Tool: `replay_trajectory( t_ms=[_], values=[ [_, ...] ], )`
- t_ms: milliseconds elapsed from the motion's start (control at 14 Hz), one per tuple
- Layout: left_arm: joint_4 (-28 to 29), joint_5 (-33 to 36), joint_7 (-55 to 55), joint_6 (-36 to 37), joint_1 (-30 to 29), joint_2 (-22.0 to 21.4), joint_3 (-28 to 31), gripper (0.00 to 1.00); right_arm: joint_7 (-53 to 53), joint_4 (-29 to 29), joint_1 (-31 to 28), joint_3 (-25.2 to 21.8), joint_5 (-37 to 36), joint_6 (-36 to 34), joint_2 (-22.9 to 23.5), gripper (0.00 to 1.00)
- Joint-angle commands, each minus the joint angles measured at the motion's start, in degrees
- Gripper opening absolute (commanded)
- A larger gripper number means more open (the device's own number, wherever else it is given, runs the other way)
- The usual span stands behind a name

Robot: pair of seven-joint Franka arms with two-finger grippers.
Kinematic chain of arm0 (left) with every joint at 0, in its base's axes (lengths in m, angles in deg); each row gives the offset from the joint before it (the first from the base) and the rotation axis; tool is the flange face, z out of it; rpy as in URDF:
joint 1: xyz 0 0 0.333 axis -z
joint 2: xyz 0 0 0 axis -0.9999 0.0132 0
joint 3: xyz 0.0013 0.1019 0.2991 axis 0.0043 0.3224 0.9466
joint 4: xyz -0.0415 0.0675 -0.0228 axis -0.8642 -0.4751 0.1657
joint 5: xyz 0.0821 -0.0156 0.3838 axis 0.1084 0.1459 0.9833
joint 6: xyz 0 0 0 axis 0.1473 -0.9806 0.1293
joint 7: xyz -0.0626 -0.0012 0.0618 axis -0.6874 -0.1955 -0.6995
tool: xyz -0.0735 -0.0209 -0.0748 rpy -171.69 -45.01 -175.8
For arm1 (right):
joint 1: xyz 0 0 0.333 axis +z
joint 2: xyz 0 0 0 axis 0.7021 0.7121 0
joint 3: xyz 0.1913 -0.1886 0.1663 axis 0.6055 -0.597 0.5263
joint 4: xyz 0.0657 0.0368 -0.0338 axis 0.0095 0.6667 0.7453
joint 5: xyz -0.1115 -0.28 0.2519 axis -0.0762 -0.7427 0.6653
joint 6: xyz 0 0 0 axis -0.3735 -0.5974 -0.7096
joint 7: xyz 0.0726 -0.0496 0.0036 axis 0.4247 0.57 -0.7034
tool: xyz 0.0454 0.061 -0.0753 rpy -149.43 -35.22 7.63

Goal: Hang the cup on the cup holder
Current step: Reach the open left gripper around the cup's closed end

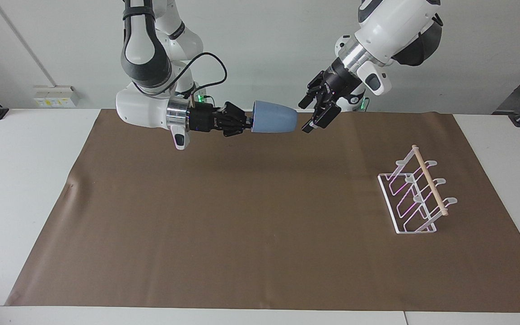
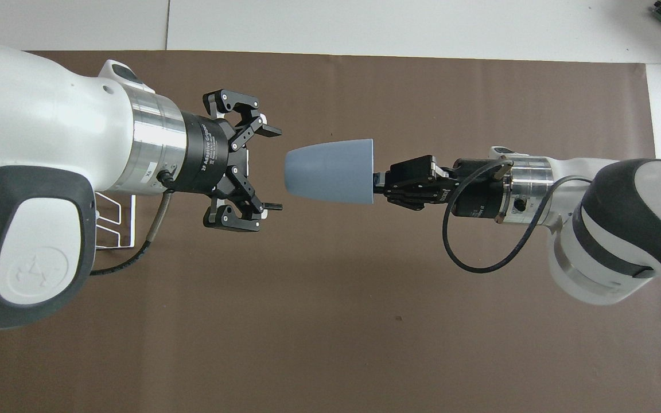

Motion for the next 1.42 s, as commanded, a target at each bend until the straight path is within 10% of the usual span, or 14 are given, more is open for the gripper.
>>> replay_trajectory(
  t_ms=[0,997,1210,1353],
  values=[
    [3.69,-3.42,-4.44,-2.44,1.64,-1.50,0.70,1.00,-1.42,1.72,0.12,0.15,1.91,1.13,-1.57,0.00],
    [5.36,-6.16,-8.93,-9.81,3.92,-1.41,0.70,1.00,-1.42,1.72,0.12,0.15,1.56,1.13,-1.57,0.00],
    [5.72,-5.81,-9.81,-11.41,4.89,-1.41,0.70,0.20,-1.42,1.72,0.12,0.15,1.56,1.13,-1.48,0.00],
    [5.72,-5.72,-9.29,-10.97,4.81,-1.41,0.70,0.00,-1.42,1.72,0.12,0.15,1.56,1.13,-1.48,0.00]
  ],
)
